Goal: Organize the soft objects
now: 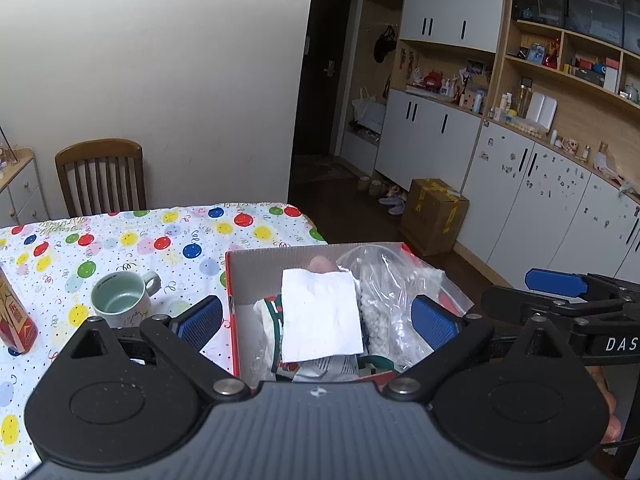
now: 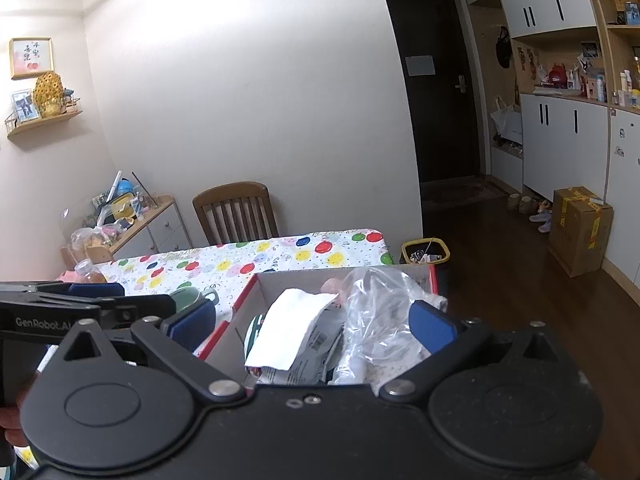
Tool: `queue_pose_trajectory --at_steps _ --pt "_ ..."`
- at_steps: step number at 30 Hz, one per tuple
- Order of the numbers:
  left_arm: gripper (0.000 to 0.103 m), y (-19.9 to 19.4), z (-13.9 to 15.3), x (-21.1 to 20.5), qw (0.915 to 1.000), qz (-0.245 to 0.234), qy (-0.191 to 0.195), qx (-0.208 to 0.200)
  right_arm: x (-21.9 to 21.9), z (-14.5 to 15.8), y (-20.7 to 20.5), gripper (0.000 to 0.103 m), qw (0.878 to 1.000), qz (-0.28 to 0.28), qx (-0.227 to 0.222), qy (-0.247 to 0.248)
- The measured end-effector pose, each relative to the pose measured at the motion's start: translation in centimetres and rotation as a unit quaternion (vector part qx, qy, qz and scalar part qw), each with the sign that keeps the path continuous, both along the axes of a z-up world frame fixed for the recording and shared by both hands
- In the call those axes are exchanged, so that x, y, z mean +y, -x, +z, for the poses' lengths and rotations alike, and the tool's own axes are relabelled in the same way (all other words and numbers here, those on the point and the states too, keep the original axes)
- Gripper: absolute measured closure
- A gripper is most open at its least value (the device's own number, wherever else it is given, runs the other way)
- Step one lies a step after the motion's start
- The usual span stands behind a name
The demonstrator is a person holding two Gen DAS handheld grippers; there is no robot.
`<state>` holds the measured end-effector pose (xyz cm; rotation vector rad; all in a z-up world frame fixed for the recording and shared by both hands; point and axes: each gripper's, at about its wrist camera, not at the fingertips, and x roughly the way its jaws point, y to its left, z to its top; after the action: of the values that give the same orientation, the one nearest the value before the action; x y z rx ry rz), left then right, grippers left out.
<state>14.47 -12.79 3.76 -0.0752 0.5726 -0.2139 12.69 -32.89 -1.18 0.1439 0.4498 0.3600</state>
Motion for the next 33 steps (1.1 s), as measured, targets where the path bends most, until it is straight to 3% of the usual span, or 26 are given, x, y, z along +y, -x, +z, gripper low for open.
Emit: queue_pose_trajectory --at_steps 33 --pt "0.002 1.9 0.4 -0.1 0.9997 -0.018 0.005 -0.019 0.3 0.1 0.9 0.0 1.0 -0.014 -0.001 0.009"
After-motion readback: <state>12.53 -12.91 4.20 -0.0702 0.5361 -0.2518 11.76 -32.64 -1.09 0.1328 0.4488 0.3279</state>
